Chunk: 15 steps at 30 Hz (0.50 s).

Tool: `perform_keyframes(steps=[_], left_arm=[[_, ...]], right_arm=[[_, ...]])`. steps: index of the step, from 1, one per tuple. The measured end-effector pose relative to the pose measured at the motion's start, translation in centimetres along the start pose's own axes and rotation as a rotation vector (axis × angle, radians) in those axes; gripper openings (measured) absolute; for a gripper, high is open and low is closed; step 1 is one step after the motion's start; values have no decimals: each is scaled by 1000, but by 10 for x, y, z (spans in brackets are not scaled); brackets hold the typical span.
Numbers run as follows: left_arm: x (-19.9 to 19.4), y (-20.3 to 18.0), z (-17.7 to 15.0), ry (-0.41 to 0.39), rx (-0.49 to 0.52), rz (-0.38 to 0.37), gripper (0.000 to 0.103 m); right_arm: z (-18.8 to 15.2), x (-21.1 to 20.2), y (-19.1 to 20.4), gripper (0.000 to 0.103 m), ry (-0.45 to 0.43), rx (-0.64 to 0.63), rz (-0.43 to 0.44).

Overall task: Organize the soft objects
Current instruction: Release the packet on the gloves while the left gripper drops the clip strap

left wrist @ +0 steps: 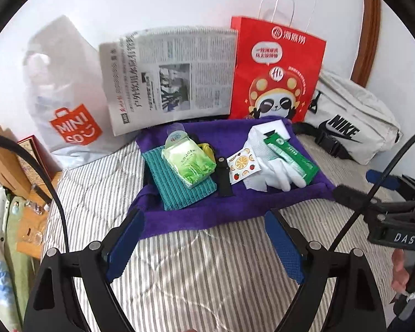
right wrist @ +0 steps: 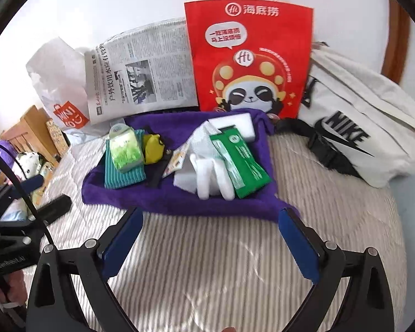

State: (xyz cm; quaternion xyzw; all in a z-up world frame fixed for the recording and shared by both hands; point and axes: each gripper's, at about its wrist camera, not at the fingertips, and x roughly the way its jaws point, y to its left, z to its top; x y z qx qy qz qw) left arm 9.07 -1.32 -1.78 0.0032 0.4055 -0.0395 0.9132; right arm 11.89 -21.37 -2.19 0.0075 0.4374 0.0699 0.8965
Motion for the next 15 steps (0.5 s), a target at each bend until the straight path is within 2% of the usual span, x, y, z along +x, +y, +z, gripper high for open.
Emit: perform_keyframes(steps=[4,15], left_arm=[[-17,-4,-10,-5,-15,-17,88],[-42,-4,-20,-25,-32,-35,88]], right_arm=[[-13,-17,-1,97,19,-4,-39],[-29,-48,4,97,-9,8,-33]])
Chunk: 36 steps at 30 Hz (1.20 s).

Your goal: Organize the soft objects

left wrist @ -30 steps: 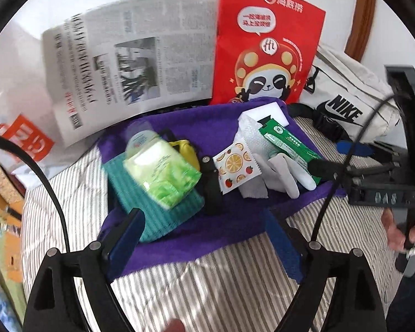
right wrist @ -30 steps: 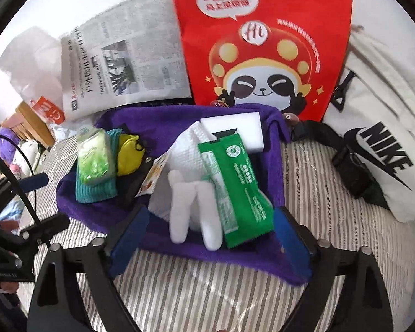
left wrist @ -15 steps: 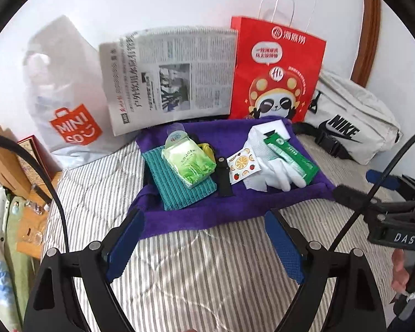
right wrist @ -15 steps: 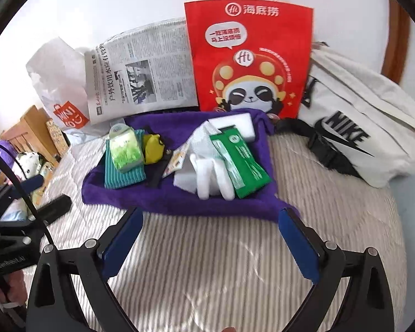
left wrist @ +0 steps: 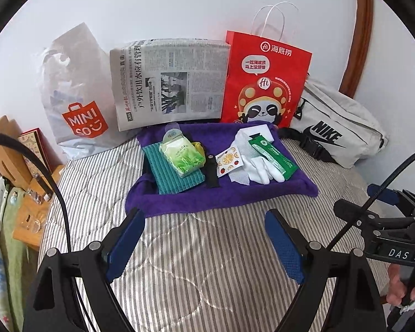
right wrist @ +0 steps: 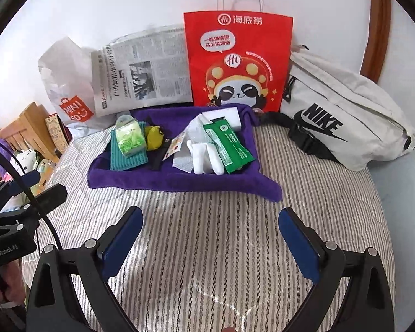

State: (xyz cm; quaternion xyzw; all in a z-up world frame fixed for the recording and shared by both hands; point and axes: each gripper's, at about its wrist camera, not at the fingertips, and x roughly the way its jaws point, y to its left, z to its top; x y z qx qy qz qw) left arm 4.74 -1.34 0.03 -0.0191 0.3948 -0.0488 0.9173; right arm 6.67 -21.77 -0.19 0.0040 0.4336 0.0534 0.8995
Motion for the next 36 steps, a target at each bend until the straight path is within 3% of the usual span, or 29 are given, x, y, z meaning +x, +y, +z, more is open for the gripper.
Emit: perform_keyframes(steps=[36], left_arm=[[-13,4,-5,14,6,18,88]], right_arm=[[-7,-13,3,98,-13,17,-17]])
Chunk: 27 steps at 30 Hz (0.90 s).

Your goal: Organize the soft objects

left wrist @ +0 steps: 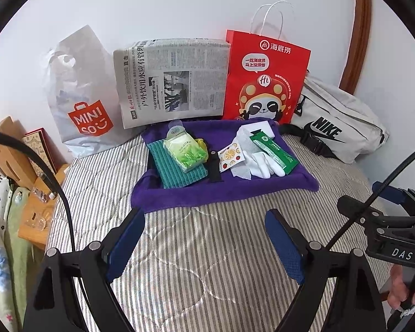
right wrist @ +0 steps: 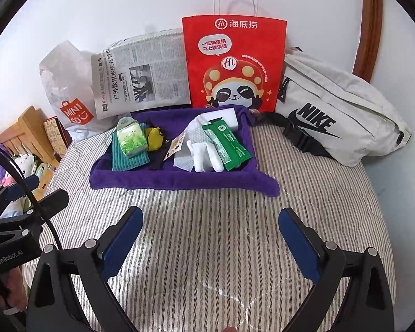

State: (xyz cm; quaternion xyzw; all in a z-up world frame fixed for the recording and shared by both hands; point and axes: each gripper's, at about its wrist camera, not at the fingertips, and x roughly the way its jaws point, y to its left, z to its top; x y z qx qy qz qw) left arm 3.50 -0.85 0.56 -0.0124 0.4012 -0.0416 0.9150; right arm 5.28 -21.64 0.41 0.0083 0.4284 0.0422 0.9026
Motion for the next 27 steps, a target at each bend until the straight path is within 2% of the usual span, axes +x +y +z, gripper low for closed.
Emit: perform_keyframes(steps=[27], left_arm=[[6,-2,-1,16,9,1,88]], right_arm=[[1,1,-2,98,9,1,-10]])
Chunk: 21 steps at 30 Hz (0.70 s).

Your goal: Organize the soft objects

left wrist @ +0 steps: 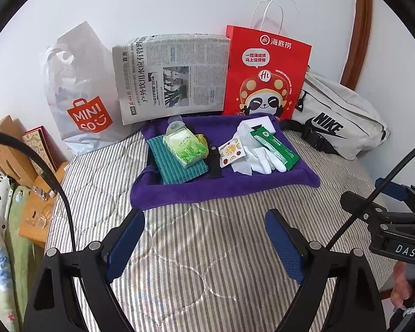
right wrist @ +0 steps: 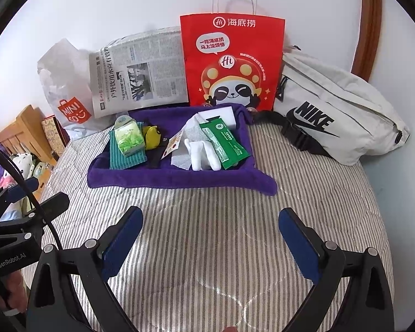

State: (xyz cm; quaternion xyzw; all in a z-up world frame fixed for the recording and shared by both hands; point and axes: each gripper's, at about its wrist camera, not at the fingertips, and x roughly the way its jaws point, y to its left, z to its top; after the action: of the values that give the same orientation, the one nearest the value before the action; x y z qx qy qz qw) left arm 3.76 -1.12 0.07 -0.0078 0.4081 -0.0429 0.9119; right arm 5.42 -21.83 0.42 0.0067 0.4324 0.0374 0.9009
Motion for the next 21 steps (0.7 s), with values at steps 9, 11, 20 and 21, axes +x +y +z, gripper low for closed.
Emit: perform_keyframes(steps=[9,11,20,21], left_arm=[[2,2,0,3,6,-6,88],[1,2,0,1,9,-6,88],[1,0,1,3,12,-7,88],[2,0,1,2,11,-5,88]], right_arm=[[1,1,-2,98,3,5,-1],[1,0,-1,98,2,5,0],[0,-1,-1,98,-1,2,-2],[0,-1,-1,97,-1,2,-2]])
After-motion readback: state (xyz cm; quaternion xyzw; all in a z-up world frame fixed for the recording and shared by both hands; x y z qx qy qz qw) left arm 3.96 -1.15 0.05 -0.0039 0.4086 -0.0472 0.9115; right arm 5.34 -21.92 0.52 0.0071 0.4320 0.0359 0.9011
